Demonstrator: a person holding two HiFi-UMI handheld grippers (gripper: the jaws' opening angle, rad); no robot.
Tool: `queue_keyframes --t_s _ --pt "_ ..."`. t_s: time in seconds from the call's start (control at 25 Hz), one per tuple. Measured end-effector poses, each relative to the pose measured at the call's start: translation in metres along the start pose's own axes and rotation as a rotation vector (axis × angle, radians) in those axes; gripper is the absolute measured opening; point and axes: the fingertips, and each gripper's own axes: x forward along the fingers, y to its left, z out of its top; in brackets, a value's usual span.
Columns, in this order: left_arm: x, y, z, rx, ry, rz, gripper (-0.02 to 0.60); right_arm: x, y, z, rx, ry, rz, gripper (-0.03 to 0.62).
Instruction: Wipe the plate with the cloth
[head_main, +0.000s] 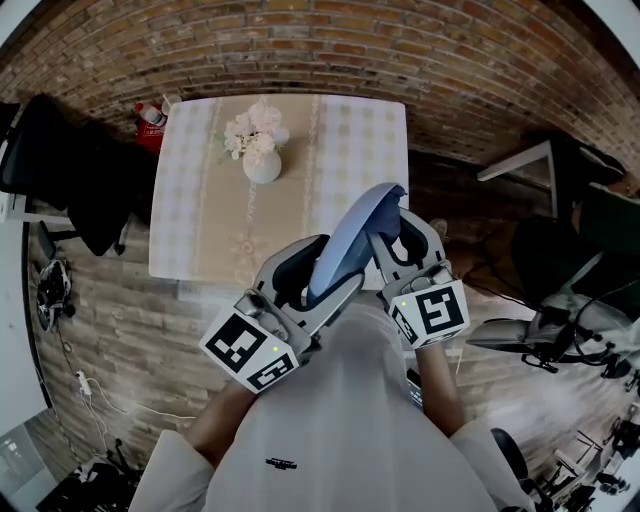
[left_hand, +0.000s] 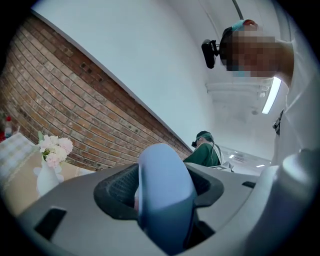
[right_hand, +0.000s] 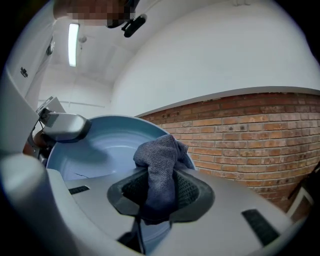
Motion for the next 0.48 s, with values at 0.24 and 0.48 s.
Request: queue_keyframes --t_s 0.24,0.48 --pt "-0.003 -0.009 0.008 0.019 -0.022 -0.026 0.265 -0.002 -0.017 -0.008 0.051 0.011 -0.05 0.126" --pt "-0.006 -0.009 0.014 0.011 -0.049 -0.029 0.265 0.001 -0.023 -0.024 0.075 0.051 -0.074 0.126"
